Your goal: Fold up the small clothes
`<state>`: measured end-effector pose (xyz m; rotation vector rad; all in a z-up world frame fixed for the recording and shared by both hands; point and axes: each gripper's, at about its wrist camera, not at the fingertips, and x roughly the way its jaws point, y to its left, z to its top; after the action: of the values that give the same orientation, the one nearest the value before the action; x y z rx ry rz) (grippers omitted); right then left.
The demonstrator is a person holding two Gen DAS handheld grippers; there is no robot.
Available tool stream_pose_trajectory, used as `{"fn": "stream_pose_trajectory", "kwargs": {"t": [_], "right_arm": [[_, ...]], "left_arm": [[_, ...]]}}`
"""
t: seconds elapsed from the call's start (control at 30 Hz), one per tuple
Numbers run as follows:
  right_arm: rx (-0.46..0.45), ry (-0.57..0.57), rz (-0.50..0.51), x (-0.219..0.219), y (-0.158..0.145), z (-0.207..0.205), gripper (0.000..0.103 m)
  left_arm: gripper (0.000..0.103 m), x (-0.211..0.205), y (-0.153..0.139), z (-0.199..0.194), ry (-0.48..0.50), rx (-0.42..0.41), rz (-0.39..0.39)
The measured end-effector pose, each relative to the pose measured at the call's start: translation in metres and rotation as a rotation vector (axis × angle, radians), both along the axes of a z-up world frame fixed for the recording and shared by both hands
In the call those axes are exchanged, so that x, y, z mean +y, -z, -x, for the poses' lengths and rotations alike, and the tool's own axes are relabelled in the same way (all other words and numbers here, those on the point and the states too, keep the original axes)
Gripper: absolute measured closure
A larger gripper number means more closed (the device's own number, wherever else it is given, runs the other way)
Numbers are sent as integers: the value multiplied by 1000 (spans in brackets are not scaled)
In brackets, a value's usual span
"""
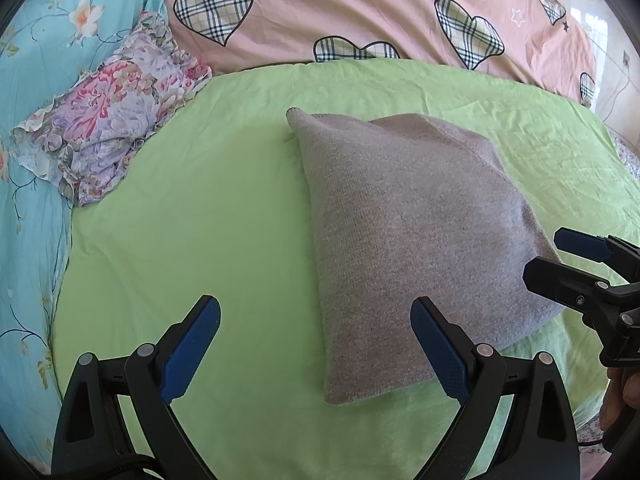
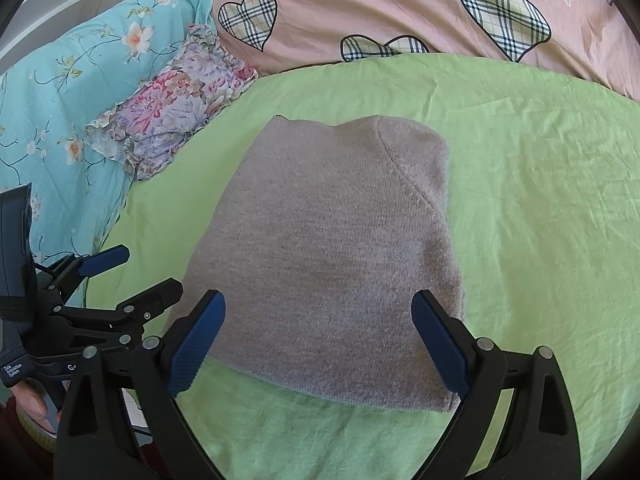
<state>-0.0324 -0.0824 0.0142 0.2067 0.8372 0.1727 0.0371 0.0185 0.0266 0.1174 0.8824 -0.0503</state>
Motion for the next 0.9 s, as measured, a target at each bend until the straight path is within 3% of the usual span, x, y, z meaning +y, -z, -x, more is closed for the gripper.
{"fn": "stream_pose_trajectory", "kwargs": {"t": [0.9], "right_arm": [[-7,0,-5,-1,-4,-2,9]], "left_arm": [[7,-1,-3,-1,-14,-11,-7]]}}
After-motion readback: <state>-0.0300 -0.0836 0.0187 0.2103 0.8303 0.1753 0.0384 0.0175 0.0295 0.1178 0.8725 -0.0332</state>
